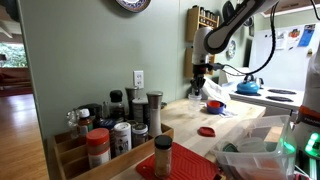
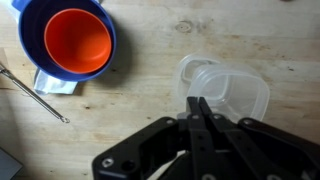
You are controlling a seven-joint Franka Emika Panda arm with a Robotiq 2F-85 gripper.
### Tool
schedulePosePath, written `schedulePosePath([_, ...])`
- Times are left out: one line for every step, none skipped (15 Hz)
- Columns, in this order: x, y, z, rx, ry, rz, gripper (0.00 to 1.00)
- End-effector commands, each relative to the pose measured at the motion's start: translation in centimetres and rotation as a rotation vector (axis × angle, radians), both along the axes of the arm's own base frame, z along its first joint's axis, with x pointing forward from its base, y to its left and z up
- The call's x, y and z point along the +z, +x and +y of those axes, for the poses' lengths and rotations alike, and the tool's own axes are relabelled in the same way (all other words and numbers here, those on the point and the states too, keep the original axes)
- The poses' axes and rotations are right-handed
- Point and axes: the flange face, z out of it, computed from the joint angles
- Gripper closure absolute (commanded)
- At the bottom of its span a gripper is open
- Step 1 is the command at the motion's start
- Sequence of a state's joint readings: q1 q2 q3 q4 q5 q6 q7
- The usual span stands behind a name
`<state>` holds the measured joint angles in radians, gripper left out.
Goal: Pile the two small lunch boxes on the table and then put the red lid on the lunchbox
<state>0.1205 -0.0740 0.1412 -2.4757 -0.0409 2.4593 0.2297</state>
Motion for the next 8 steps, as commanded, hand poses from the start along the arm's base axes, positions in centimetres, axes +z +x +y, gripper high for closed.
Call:
schedulePosePath([-1.3, -0.3, -0.6, -0.007, 0.011, 0.005, 1.0])
schedulePosePath([-1.6, -0.2, -0.6, -0.011, 0.017, 0.001, 1.0])
schedulePosePath([-1.8, -0.2, -0.7, -0.017, 0.017, 0.0, 1.0])
schedulePosePath([-2.1, -0.2, -0.7, -0.024, 0.018, -0.006, 1.0])
schedulePosePath([-2.4, -0.2, -0.8, -0.026, 0.02, -0.006, 1.0])
schedulePosePath([-2.7, -0.2, -0.8, -0.031, 0.022, -0.007, 1.0])
schedulePosePath([-3.0, -0.2, -0.9, -0.036, 0.024, -0.008, 1.0])
schedulePosePath([-3.4, -0.1, -0.9, -0.04, 0.028, -0.008, 1.0])
